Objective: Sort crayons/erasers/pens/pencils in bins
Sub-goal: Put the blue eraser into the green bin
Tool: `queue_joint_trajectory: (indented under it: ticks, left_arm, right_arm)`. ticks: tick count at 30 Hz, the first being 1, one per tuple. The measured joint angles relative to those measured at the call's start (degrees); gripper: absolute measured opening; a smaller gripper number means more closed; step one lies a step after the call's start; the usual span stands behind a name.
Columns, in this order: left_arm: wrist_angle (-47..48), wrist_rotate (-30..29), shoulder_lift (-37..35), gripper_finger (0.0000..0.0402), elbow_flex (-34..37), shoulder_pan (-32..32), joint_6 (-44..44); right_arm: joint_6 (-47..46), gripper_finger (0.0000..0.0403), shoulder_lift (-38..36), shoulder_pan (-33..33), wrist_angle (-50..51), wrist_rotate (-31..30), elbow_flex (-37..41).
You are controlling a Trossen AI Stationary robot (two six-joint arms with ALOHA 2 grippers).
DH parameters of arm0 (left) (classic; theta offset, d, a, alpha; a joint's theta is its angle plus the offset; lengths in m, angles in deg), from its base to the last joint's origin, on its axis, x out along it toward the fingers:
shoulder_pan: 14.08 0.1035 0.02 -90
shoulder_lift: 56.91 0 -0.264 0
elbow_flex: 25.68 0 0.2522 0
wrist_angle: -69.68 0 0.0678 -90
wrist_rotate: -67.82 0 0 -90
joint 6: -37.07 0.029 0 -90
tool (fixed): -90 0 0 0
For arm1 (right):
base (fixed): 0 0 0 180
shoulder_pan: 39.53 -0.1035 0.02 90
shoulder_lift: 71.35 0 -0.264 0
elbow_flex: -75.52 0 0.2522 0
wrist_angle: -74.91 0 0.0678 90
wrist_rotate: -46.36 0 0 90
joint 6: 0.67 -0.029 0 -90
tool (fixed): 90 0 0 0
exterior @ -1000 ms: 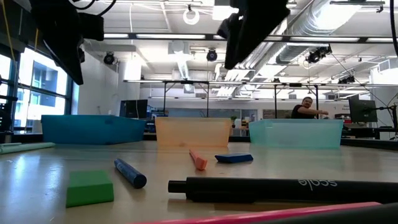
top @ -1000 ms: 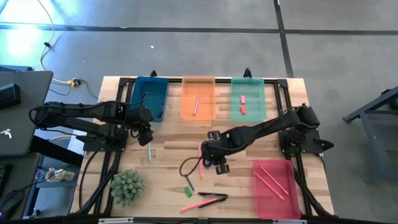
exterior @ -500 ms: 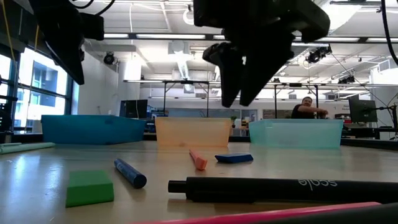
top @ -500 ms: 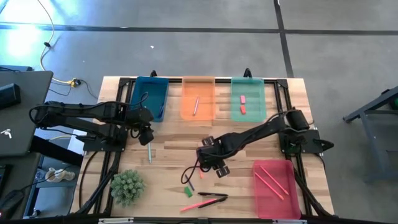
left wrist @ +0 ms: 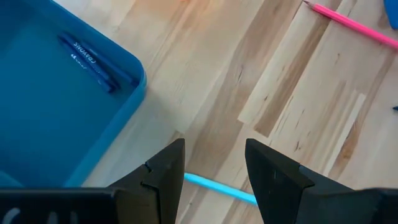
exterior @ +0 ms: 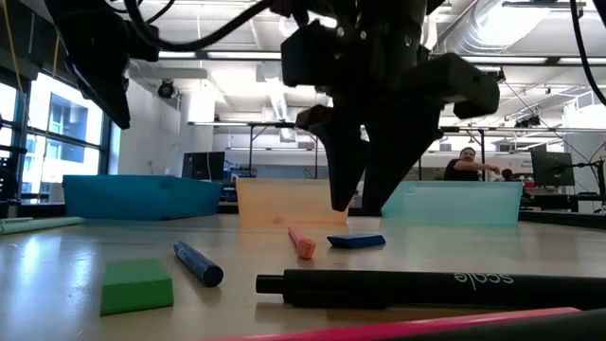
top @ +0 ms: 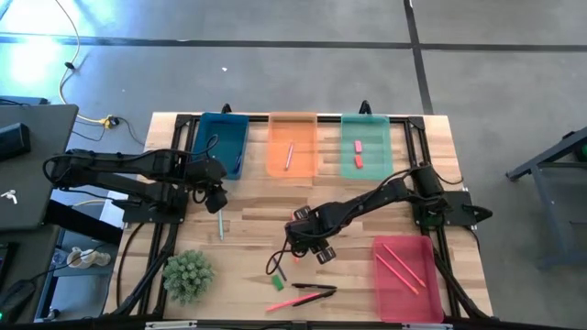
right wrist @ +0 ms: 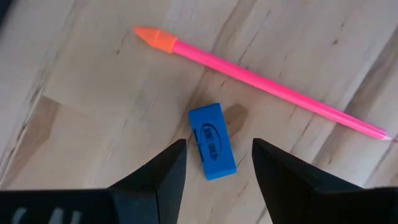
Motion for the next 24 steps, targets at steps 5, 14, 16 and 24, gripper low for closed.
queue_joint_trajectory:
  ticks: [5, 14, 16, 24]
  left_arm:
    - [0.0, 0.0, 0.0, 0.0156, 0.0, 0.0, -0.5]
    - [0.0, 0.0, 0.0, 0.0156, 0.0, 0.0, -0.5]
    - [0.0, 0.0, 0.0, 0.0156, 0.0, 0.0, -0.5]
    - [0.0, -0.1, 0.0, 0.0156, 0.0, 0.0, -0.1]
  right_arm:
    - [0.0, 0.0176, 1.5, 0.0, -1.4, 0.2, 0.0]
    - [-0.1, 0.0176, 4.0, 0.0, -0.7, 0.4, -0.2]
    - [-1.0, 0.0176, 4.3, 0.0, -0.6, 0.5, -0.2]
    - [-3.7, 0.0146, 4.5, 0.5, 0.0, 2.4, -0.2]
